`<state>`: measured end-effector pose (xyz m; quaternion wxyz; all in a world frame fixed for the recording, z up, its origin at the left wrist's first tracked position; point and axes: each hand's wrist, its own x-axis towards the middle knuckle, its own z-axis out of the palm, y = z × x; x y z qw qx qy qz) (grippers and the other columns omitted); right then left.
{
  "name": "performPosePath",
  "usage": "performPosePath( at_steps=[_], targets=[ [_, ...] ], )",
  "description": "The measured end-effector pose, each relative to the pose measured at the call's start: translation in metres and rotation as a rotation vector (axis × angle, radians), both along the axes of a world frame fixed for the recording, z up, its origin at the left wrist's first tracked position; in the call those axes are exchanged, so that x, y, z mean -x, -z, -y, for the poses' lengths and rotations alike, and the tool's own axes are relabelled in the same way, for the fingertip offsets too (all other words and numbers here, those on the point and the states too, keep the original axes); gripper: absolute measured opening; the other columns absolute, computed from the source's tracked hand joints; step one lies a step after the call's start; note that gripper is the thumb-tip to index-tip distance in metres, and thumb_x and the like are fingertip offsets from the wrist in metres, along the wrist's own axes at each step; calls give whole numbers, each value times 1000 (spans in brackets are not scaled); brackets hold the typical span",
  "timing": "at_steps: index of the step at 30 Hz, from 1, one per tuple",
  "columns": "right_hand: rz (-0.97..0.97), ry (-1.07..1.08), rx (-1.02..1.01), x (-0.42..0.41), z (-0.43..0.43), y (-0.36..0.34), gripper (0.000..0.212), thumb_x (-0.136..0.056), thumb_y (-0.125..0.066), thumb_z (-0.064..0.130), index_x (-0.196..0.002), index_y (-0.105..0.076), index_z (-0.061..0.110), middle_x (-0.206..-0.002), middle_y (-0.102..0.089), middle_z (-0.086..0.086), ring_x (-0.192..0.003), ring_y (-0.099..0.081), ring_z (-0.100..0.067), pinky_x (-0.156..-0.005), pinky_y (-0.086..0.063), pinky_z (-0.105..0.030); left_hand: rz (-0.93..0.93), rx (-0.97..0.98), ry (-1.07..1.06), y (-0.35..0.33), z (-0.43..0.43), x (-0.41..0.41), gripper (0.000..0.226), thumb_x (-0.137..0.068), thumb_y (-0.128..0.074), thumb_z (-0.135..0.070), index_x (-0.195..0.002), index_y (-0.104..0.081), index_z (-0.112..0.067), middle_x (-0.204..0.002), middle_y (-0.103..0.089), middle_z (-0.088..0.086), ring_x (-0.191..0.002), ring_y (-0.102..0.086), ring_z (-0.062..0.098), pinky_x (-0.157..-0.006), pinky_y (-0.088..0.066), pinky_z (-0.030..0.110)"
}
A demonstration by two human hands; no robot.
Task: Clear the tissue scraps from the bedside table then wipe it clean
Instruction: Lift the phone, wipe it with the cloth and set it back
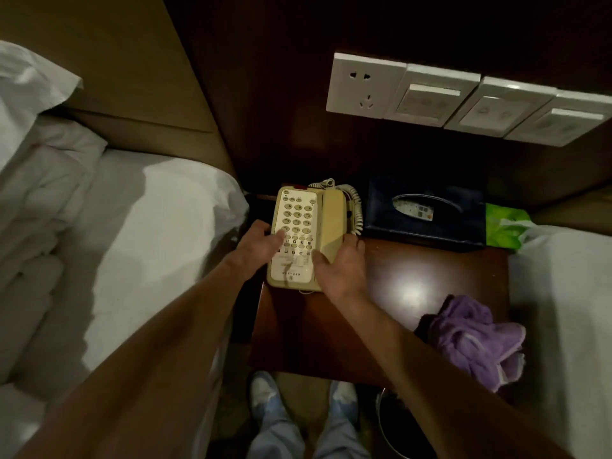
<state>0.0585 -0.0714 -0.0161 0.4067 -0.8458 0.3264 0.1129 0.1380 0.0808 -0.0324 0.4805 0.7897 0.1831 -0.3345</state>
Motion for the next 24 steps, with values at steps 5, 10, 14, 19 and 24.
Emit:
performPosePath(
  at_steps=[5,10,14,19,24],
  targets=[
    [-21,-1,-97,-3,16,-4,62,-83,-81,25,-135,-50,11,-131,-50,-5,-123,-55,-26,-100,-53,-41,-134,92,-29,1,-7,-5,29,-101,-63,-30,-123,-57,-12,-107,-70,-1,-96,-66,15,-74,-51,34],
    [-18,-82,-43,-7,14,-4,68,-80,-83,18,-135,-42,13,-131,-41,-4,-122,-51,-28,-104,-50,-47,-254,128,62,0,-23,-5,26,-98,-68,-29,-121,-62,-18,-119,-73,0,-115,-65,22,-103,-52,48],
    [-19,-208,-32,-5,19,-5,62,-83,-75,11,-136,-43,14,-128,-37,-2,-117,-51,-25,-100,-52,-44,-361,171,106,2,-41,8,28,-95,-72,-25,-122,-65,-19,-121,-74,2,-118,-65,25,-105,-52,48],
    [-29,-347,9,-1,33,-8,63,-84,-73,13,-139,-43,15,-125,-37,1,-115,-52,-23,-99,-52,-39,-481,280,169,-4,-51,25,47,-85,-82,-28,-128,-65,-18,-119,-76,2,-112,-73,24,-102,-54,44],
    [-47,-552,49,12,43,-9,64,-88,-70,16,-144,-41,20,-127,-37,2,-117,-50,-21,-104,-51,-44,-637,199,315,-4,-45,49,47,-83,-84,-25,-126,-68,-16,-117,-77,0,-111,-73,21,-105,-53,46]
  ],
)
